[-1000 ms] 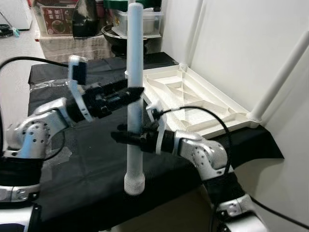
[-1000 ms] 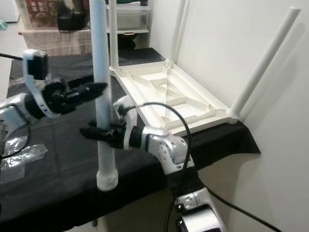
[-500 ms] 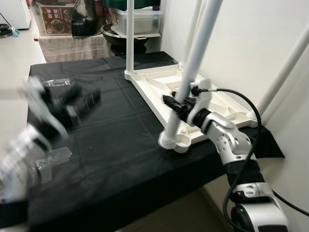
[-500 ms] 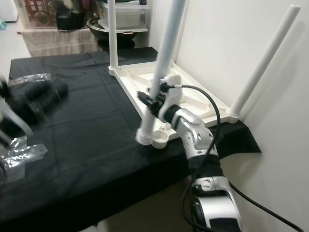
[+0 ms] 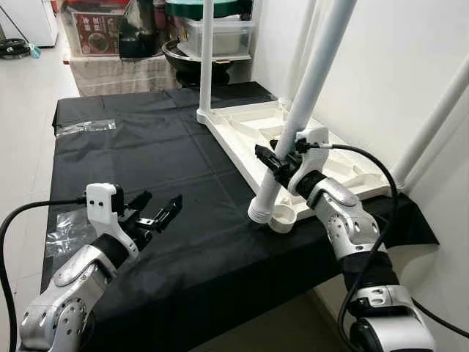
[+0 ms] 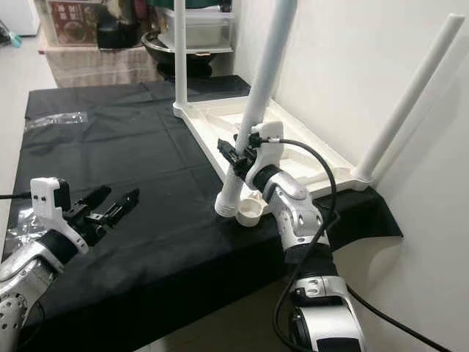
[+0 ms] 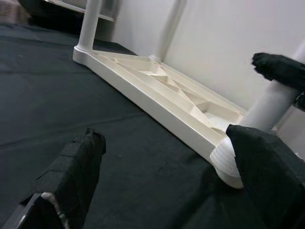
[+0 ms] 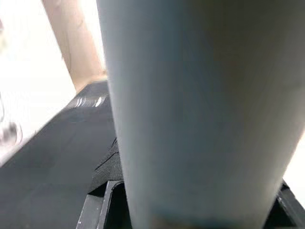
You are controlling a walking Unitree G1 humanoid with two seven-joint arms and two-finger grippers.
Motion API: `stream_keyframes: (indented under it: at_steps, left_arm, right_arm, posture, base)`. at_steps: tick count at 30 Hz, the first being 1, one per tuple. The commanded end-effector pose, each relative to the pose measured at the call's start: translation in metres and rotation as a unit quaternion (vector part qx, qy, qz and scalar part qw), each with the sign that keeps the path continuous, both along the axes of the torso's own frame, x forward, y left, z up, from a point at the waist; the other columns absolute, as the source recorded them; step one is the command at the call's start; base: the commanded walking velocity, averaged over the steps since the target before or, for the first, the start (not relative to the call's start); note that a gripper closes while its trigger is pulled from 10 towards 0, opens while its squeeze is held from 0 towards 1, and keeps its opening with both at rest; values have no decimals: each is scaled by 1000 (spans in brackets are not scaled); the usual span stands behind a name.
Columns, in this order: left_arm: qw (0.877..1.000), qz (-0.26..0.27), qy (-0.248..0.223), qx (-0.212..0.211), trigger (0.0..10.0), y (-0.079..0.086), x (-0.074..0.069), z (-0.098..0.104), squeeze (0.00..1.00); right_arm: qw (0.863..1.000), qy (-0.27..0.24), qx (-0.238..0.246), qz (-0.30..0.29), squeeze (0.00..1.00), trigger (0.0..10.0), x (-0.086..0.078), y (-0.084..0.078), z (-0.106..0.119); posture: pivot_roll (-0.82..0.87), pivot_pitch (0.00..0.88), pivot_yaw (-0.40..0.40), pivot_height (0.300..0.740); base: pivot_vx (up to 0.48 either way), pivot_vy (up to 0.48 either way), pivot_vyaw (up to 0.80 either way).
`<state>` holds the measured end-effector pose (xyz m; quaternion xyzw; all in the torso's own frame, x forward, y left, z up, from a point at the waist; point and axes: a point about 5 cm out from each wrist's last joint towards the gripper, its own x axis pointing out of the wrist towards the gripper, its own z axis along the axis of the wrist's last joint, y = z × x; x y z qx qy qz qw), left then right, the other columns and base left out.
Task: Building children table
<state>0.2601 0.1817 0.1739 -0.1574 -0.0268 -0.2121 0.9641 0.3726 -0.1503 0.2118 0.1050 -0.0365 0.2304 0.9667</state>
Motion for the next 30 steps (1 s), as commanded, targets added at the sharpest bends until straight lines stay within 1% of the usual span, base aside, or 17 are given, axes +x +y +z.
stream_keyframes:
  at_steps: [1,2,3,4,5,7,8,10,12,13,14,17,21,24,26,29,30]
  left_arm:
    - [1000,8,-1,7,10000,-3,-2,-2,0]
    - [1000,11,0,7,10000,-3,-2,-2,0]
    - [1000,11,0,7,10000,-3,-2,-2,0]
    - [1000,10,2,7,10000,-5,-1,-4,0]
    - [1000,10,2,7,10000,-5,-1,-4,0]
    - [1000,10,9,8,10000,-8,-3,-8,0]
    - [1000,10,11,9,10000,-10,-4,-9,0]
    - [1000,10,11,9,10000,-10,-4,-9,0]
    - [1000,14,15,8,10000,-9,-5,-11,0]
    - [1000,17,16,9,10000,-8,-6,-11,0]
    - [1000,17,16,9,10000,-8,-6,-11,0]
    - [1000,23,17,10,10000,-6,-6,-12,0]
    - [999,26,16,11,10000,-5,-6,-12,0]
    - [999,29,15,12,10000,-5,-5,-12,0]
    - [999,29,15,12,10000,-5,-5,-12,0]
    - [999,32,13,15,10000,-4,-5,-11,0]
    - [999,32,13,15,10000,-4,-5,-11,0]
  right_arm:
    - [996,9,82,-31,0,10000,5,-20,15]
    - [993,17,113,-36,0,10000,6,-24,19]
    - [993,17,113,-36,0,10000,6,-24,19]
    - [988,28,148,-48,0,10000,8,-31,20]
    - [988,28,148,-48,0,10000,8,-31,20]
    - [981,41,178,-66,0,10000,8,-42,17]
    - [981,42,177,-72,0,10000,7,-46,14]
    - [981,42,177,-72,0,10000,7,-46,14]
    - [984,42,157,-70,0,10000,3,-47,7]
    - [988,40,136,-60,0,10000,0,-45,4]
    - [988,40,136,-60,0,10000,0,-45,4]
    - [995,38,82,-35,0,10000,-7,-40,-5]
    - [996,43,66,-34,0,10000,-7,-41,-8]
    - [998,40,32,-32,0,10000,-8,-38,-13]
    - [998,40,32,-32,0,10000,-8,-38,-13]
    - [998,43,-7,-50,0,10000,-5,-39,-20]
    - [998,43,-7,-50,0,10000,-5,-39,-20]
  posture:
    - [58,0,-80,740]
    - [58,0,-80,740]
    - [58,0,-80,740]
    - [50,0,-75,740]
    - [50,0,-75,740]
    - [44,0,-68,740]
    - [44,0,-68,740]
    - [44,0,-68,740]
    - [45,0,-69,740]
    - [45,0,-70,740]
    - [45,0,-70,740]
    - [47,0,-71,740]
    - [47,0,-72,740]
    - [48,0,-71,740]
    - [48,0,-71,740]
    - [53,0,-75,740]
    - [53,0,-75,740]
  base:
    - [0,0,0]
    - [0,0,0]
    - [0,0,0]
    - [0,0,0]
    - [0,0,0]
    - [0,0,0]
    - [0,0,0]
    - [0,0,0]
    - [0,0,0]
    - [0,0,0]
    - [0,0,0]
    - [0,0,0]
    - [0,0,0]
    - [0,0,0]
    - [0,0,0]
    - [0,0,0]
    - [0,0,0]
